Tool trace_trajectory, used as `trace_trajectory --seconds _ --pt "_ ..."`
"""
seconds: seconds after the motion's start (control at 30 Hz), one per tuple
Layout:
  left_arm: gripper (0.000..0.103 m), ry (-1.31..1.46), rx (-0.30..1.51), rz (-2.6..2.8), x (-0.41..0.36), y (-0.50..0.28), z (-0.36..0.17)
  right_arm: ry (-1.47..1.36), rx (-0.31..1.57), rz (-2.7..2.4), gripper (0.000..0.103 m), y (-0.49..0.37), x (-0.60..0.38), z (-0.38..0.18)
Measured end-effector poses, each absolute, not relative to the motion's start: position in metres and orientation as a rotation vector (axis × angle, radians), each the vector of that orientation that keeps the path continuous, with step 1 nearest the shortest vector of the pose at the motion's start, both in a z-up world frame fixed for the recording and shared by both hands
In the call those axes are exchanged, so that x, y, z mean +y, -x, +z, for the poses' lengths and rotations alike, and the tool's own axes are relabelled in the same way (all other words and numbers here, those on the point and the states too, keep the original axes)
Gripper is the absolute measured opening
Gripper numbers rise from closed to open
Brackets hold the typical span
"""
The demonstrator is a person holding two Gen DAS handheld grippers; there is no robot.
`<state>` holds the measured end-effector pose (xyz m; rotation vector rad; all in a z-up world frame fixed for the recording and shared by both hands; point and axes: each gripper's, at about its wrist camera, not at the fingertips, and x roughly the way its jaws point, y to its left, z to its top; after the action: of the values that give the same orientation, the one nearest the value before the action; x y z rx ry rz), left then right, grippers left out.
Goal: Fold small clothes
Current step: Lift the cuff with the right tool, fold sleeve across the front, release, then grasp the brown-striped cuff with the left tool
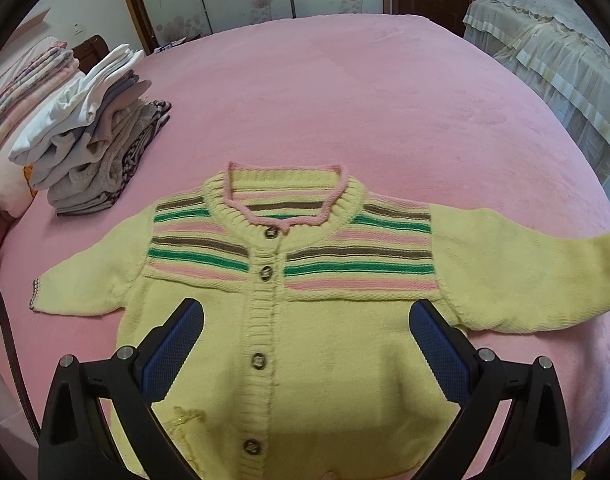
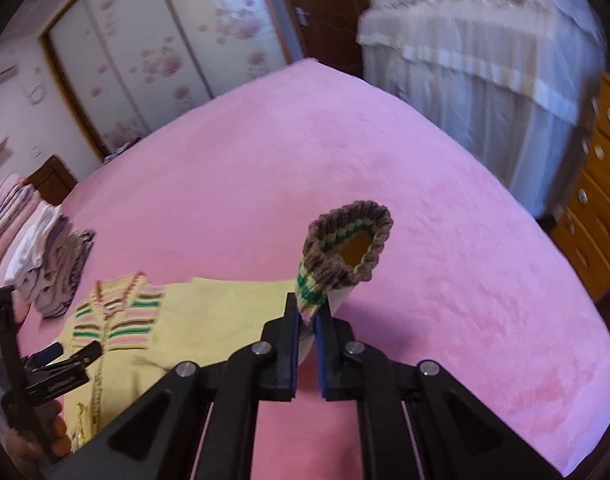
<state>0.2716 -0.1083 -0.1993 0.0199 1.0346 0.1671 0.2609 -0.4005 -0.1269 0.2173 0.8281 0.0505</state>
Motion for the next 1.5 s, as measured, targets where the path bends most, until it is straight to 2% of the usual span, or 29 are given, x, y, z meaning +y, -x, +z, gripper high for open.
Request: trace_trajectory --seconds 0.17,0.3,0.67,0.83,0.97,1.07,1.13,1.2,1.27,1.3,1.43,1.5 --pt "0.102 0.035 1.049 0.175 -0.068 -0.262 -0.189 -0.109 0.781 0.207 0.007 -0.260 -0.329 -0.097" --pt "0.102 0.094 1.038 0.134 -0.032 -0.255 -0.182 -0.021 0.782 0.316 0.007 -0.262 -0.266 -0.097" --pt "0.102 0.272 1.014 -0.024 0.050 -0.257 -0.195 0.032 0.959 0.457 0.007 -0.291 -0.147 -0.180" --pt "0.102 0.268 1.036 -0.092 0.050 -0.264 -0.209 0.055 1.071 0.451 0.007 -0.291 -0.129 -0.226" --pt "0.099 0.245 1.059 -0.185 0.035 -0.269 -0.216 0.052 1.108 0.453 0.008 -0.288 -0.132 -0.238" --pt "0.098 0.212 1.078 -0.236 0.021 -0.272 -0.219 0.015 1.118 0.481 0.017 -0.282 -0.140 -0.233" --pt "0.098 0.197 1.077 -0.275 0.012 -0.271 -0.218 0.015 1.112 0.488 0.033 -0.278 -0.145 -0.228" --pt "0.097 0.203 1.078 -0.326 0.006 -0.269 -0.217 0.059 1.082 0.476 0.038 -0.270 -0.148 -0.222" --pt "0.097 0.219 1.079 -0.369 0.001 -0.266 -0.217 0.095 1.059 0.470 0.039 -0.258 -0.155 -0.216" --pt "0.096 0.234 1.083 -0.391 0.000 -0.265 -0.217 0.101 1.053 0.468 0.039 -0.256 -0.158 -0.213" --pt "0.077 0.311 1.115 -0.461 -0.003 -0.267 -0.227 0.120 1.022 0.430 0.039 -0.236 -0.181 -0.205" --pt "0.072 0.343 1.129 -0.474 -0.004 -0.268 -0.234 0.124 1.005 0.403 0.039 -0.228 -0.192 -0.202"
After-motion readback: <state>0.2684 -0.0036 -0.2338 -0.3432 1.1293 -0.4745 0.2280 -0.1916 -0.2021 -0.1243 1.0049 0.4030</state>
